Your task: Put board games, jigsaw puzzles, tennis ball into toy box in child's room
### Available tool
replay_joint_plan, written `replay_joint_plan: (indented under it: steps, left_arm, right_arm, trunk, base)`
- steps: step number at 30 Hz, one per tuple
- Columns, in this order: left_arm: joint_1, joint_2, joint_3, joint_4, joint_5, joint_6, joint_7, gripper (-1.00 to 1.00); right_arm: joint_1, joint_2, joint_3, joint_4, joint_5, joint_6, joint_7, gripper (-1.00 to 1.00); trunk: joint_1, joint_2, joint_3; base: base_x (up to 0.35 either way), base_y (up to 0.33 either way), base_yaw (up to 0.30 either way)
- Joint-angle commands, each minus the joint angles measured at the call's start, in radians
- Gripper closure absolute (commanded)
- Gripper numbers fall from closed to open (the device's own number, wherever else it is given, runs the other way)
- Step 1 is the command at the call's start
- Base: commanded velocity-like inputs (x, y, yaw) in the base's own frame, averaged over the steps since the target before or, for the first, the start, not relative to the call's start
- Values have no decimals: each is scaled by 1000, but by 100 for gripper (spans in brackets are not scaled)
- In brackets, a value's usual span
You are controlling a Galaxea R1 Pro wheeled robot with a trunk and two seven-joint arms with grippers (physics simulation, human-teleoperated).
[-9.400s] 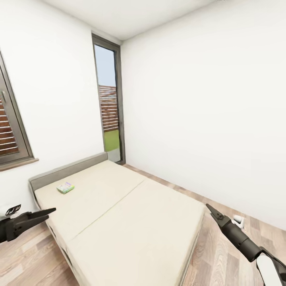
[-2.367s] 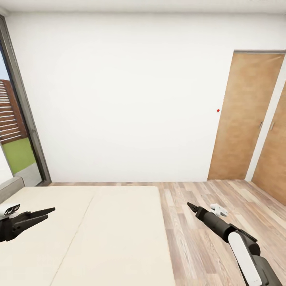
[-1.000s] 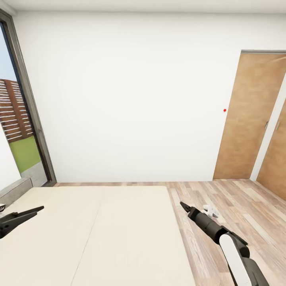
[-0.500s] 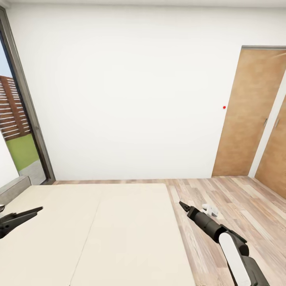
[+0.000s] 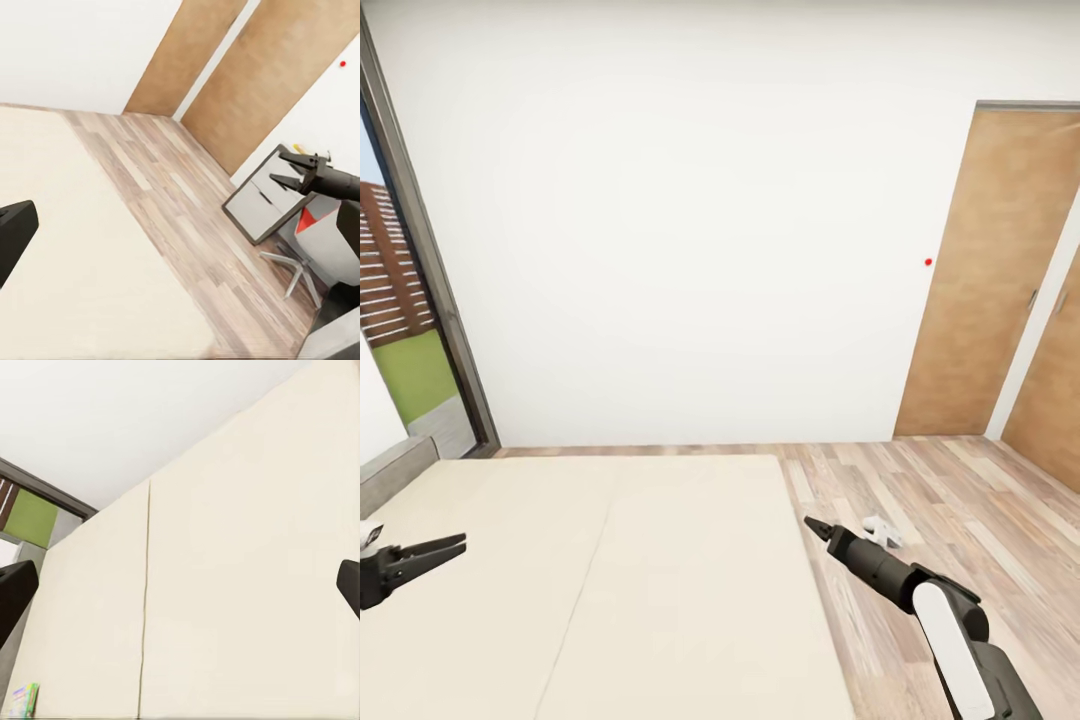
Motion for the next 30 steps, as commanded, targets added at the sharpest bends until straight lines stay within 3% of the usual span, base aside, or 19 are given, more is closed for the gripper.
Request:
replay_joint_plan:
  steps: [1, 21, 30]
  left_arm:
    - [0, 0, 1, 0, -3, 11, -3, -100]
    - [0, 0, 1, 0, -7, 9, -1, -100]
    - [-2, 2, 1, 0, -7, 9, -2, -100]
  right_arm:
    - [0, 0, -2, -1, 4, 8, 6, -100]
    - [0, 2, -2, 0, 4, 10, 7, -100]
    - [0, 4, -2, 0, 5, 3, 14, -100]
  trunk:
    - [0, -1, -2]
    - [0, -1, -34]
    - [0, -1, -36]
  base:
    - [0, 101, 0]
    - [0, 19, 0]
    - [0, 208, 0]
